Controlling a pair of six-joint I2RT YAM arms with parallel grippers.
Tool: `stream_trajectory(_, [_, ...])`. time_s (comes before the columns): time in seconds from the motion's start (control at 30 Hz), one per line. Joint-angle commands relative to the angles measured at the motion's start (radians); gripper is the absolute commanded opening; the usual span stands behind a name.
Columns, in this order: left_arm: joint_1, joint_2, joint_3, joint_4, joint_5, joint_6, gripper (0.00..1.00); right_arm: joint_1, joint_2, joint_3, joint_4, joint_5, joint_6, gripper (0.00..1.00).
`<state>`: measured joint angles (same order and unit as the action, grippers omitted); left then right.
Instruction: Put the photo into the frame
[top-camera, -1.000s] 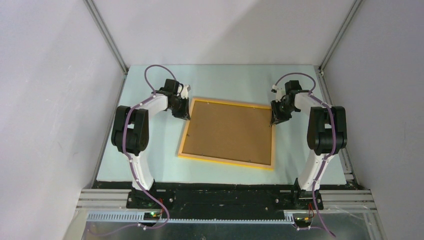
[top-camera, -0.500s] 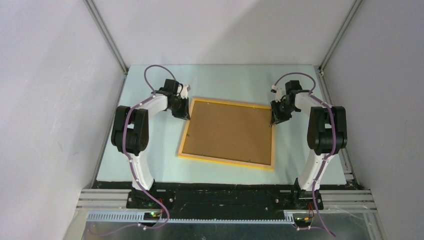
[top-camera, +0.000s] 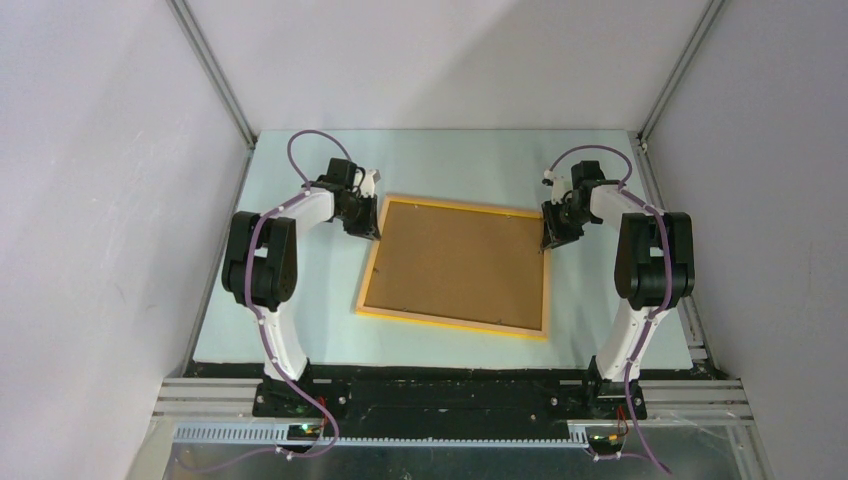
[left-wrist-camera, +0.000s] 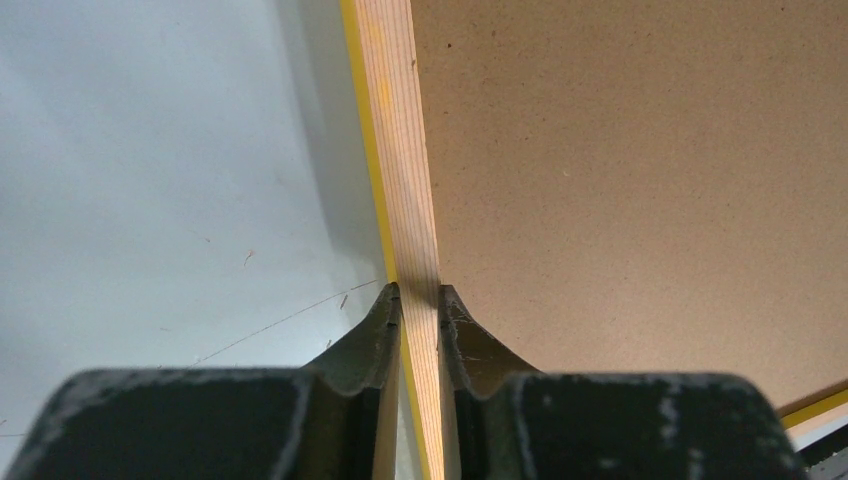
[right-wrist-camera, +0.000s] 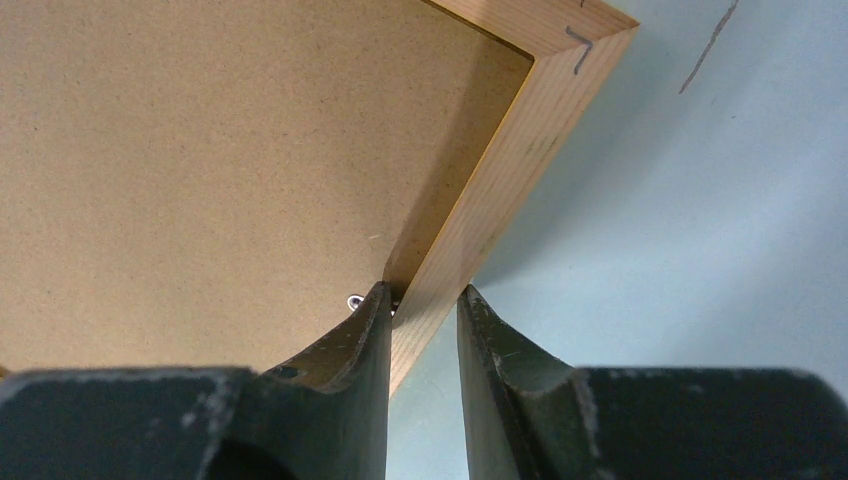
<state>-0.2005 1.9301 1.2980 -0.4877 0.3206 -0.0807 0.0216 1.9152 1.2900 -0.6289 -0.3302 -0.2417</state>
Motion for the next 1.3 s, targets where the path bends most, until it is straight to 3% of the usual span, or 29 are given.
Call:
stream_trajectory(0.0, [-0.023,0.007,-0.037,-0.063,0.087,-0.024,0.0,0.012,0.028,0.004,-0.045,-0.064,-0.063,0.28])
stream_trajectory(1.27, [-0.01,0.009,-0.04,-0.062,0.108,-0.024,0.0,0.006,0.04,-0.001,-0.105,-0.07,-0.206,0.32])
